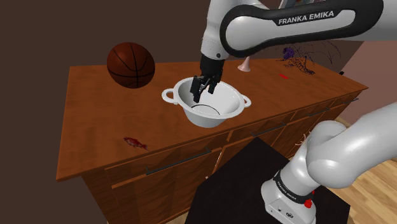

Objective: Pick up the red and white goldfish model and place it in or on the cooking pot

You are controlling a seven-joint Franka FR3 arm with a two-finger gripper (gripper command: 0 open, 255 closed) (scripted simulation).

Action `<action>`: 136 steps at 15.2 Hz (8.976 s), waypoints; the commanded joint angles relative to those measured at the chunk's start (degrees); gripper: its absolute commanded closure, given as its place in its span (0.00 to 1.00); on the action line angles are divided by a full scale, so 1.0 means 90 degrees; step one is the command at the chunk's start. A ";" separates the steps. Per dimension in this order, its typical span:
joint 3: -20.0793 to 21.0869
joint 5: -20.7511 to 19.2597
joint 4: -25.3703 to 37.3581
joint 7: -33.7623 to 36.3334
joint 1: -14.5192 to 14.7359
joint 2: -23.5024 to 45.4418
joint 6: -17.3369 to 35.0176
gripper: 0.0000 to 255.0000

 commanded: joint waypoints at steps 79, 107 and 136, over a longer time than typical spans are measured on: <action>0.1380 -0.0908 0.3752 0.0539 0.1132 0.3465 -0.0176 1.00; -0.0473 -0.0171 0.1061 -0.3000 -0.0320 0.0619 -0.0198 1.00; -0.1064 -0.0296 -0.0073 -0.3869 -0.0654 0.0658 0.0966 0.00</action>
